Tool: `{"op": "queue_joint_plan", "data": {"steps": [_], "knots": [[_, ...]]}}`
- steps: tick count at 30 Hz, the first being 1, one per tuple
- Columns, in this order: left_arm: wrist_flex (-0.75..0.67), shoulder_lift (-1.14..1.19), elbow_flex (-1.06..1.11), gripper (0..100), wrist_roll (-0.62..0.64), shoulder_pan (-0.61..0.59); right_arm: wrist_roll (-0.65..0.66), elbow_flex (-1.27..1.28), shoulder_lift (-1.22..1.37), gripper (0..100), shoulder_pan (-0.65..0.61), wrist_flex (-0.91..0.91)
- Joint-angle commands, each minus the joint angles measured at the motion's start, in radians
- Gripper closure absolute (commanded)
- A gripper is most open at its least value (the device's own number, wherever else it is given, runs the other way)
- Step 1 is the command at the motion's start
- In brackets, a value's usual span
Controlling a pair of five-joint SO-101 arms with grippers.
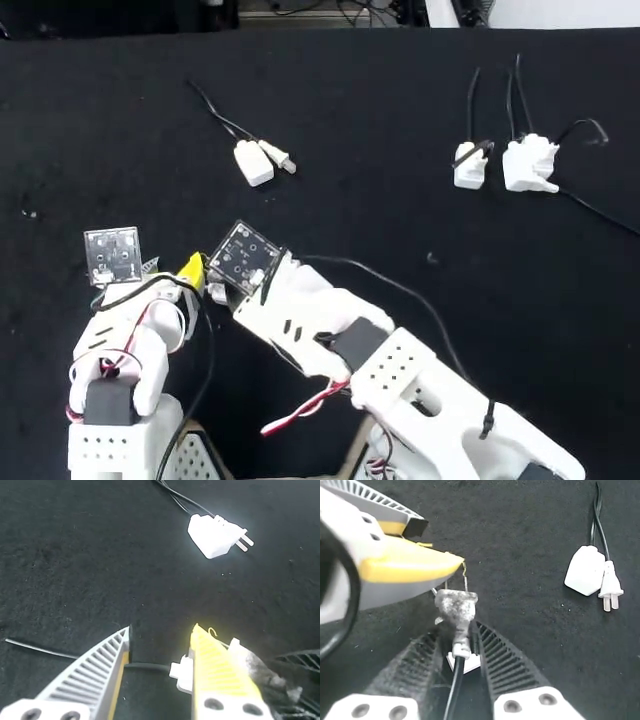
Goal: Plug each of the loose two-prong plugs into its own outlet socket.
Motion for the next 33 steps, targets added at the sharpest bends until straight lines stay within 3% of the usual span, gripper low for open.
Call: {"op": "queue_joint_plan", "data": {"steps": [1,14,28,33], "knots": [[-0.015,0.009,0.007,79,-0.035,0.016,-0.009,-0.081,-0.047,98.8,0.025,0.003],[-0.015,0.009,0.012,79,-0.043,0.018,-0.009,-0.084,-0.053,98.8,0.026,0.005],[-0.015,0.009,0.013,79,-0.043,0.016,-0.035,-0.065,-0.231,98.8,0.031,0.103],[-0.009,0.009,0.005,79,-0.043,0.008,-0.040,-0.065,-0.209,98.7,0.109,0.196]]}}
